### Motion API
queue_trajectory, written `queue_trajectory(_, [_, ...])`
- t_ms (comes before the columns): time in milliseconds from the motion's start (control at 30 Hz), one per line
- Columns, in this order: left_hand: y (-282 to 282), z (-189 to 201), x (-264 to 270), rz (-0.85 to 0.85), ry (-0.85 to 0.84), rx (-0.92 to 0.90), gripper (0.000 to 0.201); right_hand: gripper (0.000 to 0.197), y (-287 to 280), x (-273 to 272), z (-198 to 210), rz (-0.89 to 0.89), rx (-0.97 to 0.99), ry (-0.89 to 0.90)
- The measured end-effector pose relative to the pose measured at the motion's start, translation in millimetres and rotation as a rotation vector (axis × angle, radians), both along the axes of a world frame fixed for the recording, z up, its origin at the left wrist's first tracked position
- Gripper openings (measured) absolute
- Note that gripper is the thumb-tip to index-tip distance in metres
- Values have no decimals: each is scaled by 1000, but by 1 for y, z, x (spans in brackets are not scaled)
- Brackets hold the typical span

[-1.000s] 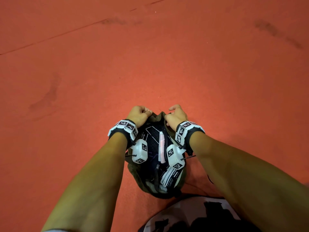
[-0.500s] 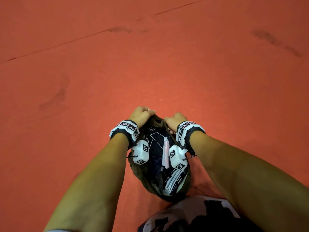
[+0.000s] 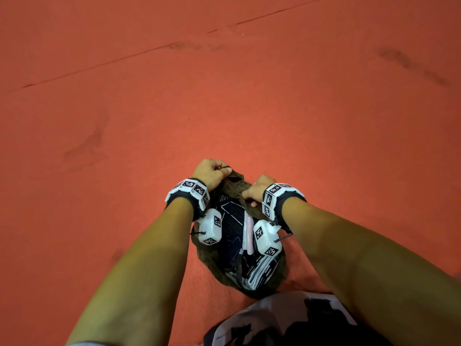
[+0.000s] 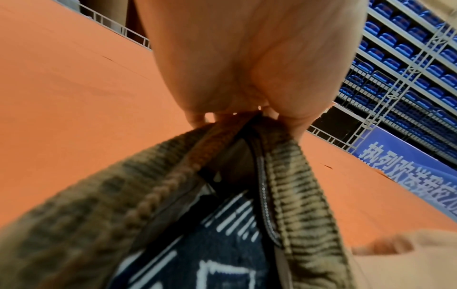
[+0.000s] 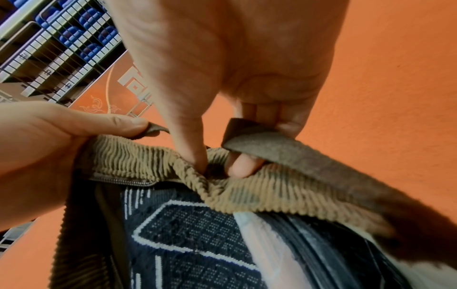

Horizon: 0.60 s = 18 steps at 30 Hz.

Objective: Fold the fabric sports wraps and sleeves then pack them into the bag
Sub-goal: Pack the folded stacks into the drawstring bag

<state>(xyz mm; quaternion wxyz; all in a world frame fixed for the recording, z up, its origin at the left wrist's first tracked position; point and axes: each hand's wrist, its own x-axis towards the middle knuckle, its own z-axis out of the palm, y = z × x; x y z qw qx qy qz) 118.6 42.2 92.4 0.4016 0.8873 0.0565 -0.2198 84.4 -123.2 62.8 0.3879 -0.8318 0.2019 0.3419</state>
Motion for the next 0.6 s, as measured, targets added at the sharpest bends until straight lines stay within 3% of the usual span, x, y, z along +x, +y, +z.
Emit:
queue_trajectory(67, [1, 0, -1, 19, -24, -17, 17, 33, 0, -2, -3, 1, 7, 5])
queue_trajectory(267, [0, -6, 2, -1, 37, 33, 15, 21, -5, -2, -8, 36, 43, 48])
queue_trajectory(600, [7, -12, 11, 17, 139, 42, 20, 49, 3, 9, -18, 167, -178, -20])
